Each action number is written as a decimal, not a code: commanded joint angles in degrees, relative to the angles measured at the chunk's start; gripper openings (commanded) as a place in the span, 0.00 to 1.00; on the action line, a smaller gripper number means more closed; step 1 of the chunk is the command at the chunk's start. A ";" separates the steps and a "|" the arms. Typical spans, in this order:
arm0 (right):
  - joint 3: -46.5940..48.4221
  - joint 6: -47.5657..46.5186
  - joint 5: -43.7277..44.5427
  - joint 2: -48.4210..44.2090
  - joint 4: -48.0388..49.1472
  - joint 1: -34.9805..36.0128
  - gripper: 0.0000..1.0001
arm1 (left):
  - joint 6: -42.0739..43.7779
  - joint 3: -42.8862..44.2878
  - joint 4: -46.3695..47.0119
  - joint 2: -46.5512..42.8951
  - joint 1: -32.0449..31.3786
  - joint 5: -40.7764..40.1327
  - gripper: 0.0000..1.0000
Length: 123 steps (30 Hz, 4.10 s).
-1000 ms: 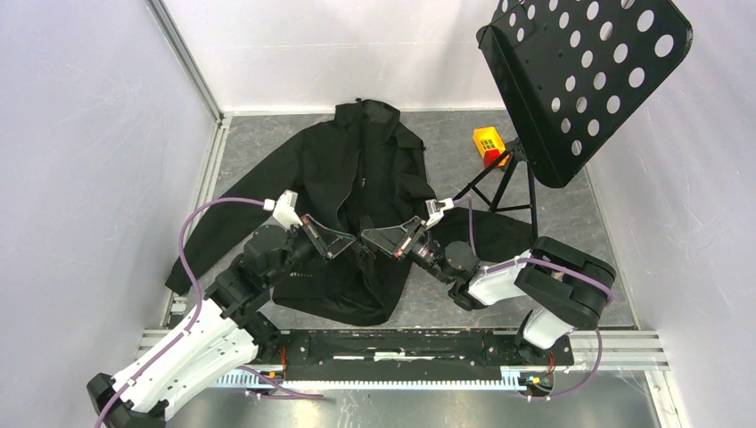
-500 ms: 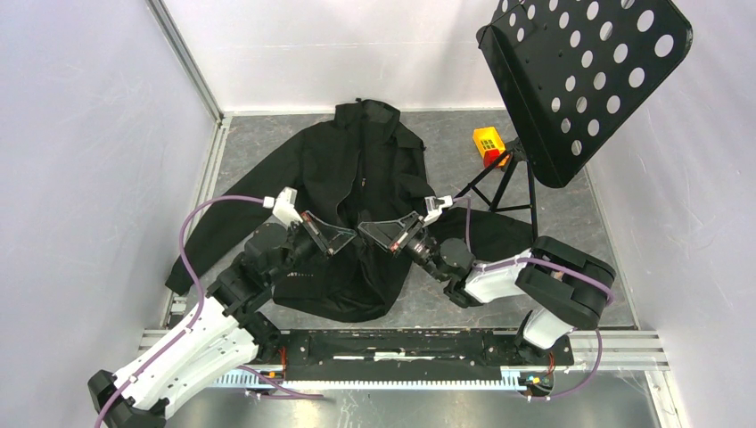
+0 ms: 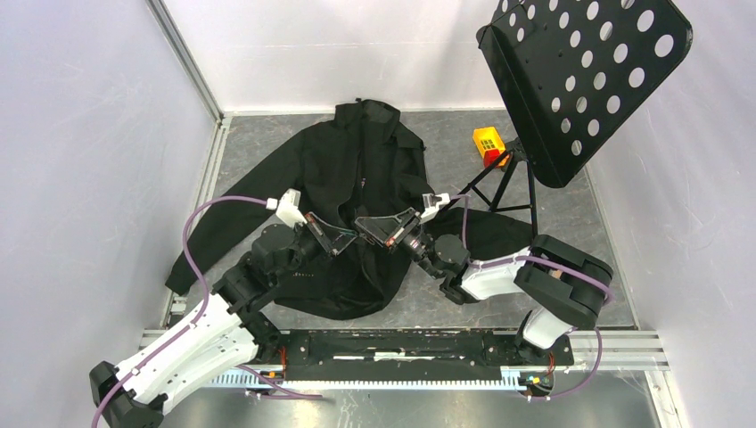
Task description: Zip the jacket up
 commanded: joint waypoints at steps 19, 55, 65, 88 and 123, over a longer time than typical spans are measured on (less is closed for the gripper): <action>-3.79 4.59 -1.01 2.79 10.03 -0.96 0.00 | -0.52 -3.63 -1.16 -8.85 -1.22 0.74 0.80; -2.28 5.38 -0.53 2.90 9.56 -0.96 0.00 | -1.17 -4.64 5.41 -1.96 -1.20 8.15 0.27; 0.67 6.41 0.82 5.18 10.59 -0.20 0.00 | 5.69 -5.67 3.87 0.09 -1.54 7.62 0.02; -2.79 5.62 -1.62 6.25 9.72 1.45 0.16 | 5.98 -10.80 2.94 3.27 -8.00 8.85 0.02; -21.93 -138.65 -32.90 -43.84 -42.77 9.90 0.92 | 1.55 -14.81 -6.46 -4.40 -7.64 28.65 0.02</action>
